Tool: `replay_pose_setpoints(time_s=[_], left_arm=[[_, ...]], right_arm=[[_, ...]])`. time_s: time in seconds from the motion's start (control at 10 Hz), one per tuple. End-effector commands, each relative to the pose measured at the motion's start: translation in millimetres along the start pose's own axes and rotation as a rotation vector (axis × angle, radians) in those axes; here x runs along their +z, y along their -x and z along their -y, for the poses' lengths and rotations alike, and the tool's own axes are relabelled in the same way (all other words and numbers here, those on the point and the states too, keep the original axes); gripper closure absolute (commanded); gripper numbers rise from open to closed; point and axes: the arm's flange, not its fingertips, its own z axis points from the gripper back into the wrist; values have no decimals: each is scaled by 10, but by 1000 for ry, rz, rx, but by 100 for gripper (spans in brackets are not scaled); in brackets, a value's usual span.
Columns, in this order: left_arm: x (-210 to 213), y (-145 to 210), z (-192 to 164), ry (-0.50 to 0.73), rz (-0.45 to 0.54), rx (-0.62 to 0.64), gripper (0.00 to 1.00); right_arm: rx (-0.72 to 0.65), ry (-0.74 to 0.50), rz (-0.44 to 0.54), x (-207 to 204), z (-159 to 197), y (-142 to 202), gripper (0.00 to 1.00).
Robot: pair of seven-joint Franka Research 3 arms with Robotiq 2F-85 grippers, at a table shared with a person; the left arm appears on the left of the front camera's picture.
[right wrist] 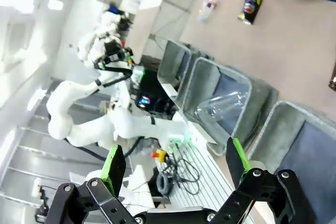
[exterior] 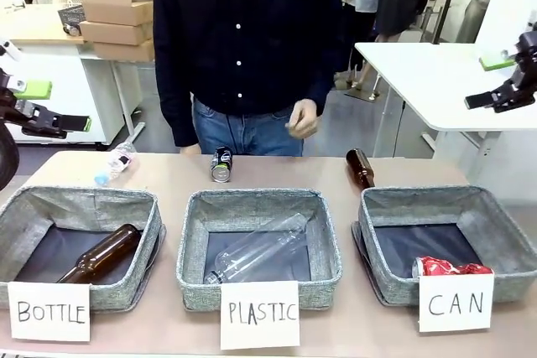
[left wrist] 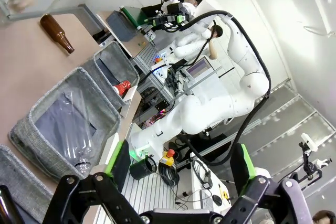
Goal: Sort the can waste into the basket.
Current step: Pick up the can waste from the table and place it in the right Fabric basket.
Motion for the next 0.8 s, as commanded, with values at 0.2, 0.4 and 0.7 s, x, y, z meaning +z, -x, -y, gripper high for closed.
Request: replay_pose_setpoints(time_s=[0.2,0.4,0.7], left_arm=[[-22,-20,10,17,17,-24,0],[-22,-20,10,17,17,-24,0],[-22,-20,10,17,17,-24,0]], right_arm=[[73,84,-55,-20,-120,24,0],[73,84,-55,-20,-120,24,0],[73,84,-55,-20,-120,24,0]])
